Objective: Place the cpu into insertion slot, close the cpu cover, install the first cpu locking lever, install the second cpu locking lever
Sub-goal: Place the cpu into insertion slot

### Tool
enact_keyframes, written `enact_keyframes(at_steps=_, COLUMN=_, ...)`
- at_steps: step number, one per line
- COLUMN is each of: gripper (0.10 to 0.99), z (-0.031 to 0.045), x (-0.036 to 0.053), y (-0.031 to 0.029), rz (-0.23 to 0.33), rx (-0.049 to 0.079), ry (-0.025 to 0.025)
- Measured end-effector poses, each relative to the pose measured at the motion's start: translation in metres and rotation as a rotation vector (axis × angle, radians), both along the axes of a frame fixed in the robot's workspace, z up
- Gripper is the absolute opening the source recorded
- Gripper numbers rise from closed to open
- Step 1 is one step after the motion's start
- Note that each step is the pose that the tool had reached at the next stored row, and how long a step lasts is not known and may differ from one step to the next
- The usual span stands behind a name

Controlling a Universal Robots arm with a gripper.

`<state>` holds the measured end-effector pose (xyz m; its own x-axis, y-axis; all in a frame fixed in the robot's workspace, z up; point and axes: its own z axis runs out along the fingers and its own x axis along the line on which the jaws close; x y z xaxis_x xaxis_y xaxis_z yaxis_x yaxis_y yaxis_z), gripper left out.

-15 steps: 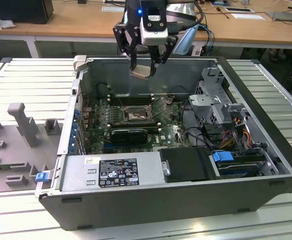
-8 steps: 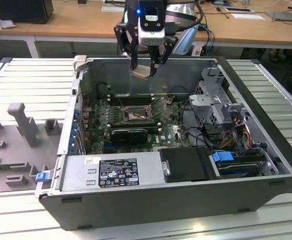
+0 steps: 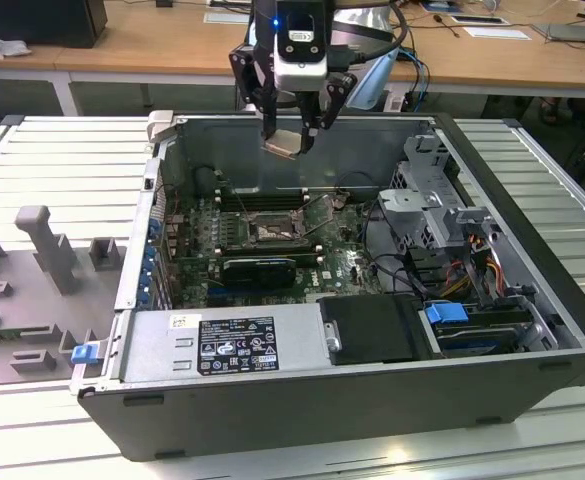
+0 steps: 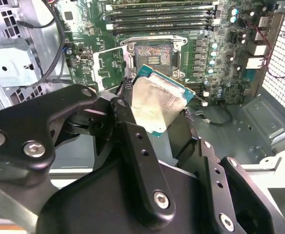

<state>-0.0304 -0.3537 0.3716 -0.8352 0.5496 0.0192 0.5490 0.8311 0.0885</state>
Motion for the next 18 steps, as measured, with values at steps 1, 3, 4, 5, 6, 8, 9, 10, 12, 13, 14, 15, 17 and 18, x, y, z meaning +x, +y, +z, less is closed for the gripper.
enact_keyframes(at_steps=1, gripper=0.529, z=0.0, x=0.0, y=0.0, rz=-0.009, rx=0.0, ry=0.0)
enact_keyframes(at_steps=3, gripper=0.529, z=0.0, x=0.0, y=0.0, rz=-0.018, rx=0.0, ry=0.0)
enact_keyframes(at_steps=4, gripper=0.529, z=0.0, x=0.0, y=0.0, rz=-0.027, rx=0.0, ry=0.0)
enact_keyframes(at_steps=5, gripper=0.529, z=0.0, x=0.0, y=0.0, rz=-0.034, rx=0.0, ry=0.0)
enact_keyframes(at_steps=6, gripper=0.529, z=-0.0001, x=0.0, y=0.0, rz=-0.041, rx=0.0, ry=0.0)
enact_keyframes(at_steps=8, gripper=0.529, z=-0.0001, x=0.0, y=0.0, rz=-0.055, rx=0.0, ry=0.0)
enact_keyframes(at_steps=9, gripper=0.529, z=-0.0001, x=0.0, y=0.0, rz=-0.061, rx=0.0, ry=0.0)
enact_keyframes(at_steps=10, gripper=0.529, z=-0.0002, x=0.0, y=0.0, rz=-0.074, rx=0.0, ry=0.0)
enact_keyframes(at_steps=12, gripper=0.529, z=-0.0002, x=0.0, y=0.0, rz=-0.088, rx=0.0, ry=0.0)
enact_keyframes(at_steps=13, gripper=0.529, z=-0.0002, x=0.0, y=0.0, rz=-0.101, rx=0.0, ry=0.0)
enact_keyframes(at_steps=14, gripper=0.529, z=-0.0003, x=0.0, y=0.0, rz=-0.115, rx=0.0, ry=0.0)
enact_keyframes(at_steps=15, gripper=0.529, z=-0.0003, x=0.0, y=0.0, rz=-0.126, rx=0.0, ry=0.0001)
enact_keyframes(at_steps=17, gripper=0.529, z=-0.0003, x=0.0, y=0.0, rz=-0.141, rx=0.0, ry=0.0)
enact_keyframes(at_steps=18, gripper=0.529, z=-0.0003, x=0.0, y=0.0, rz=-0.15, rx=0.0, ry=0.0)
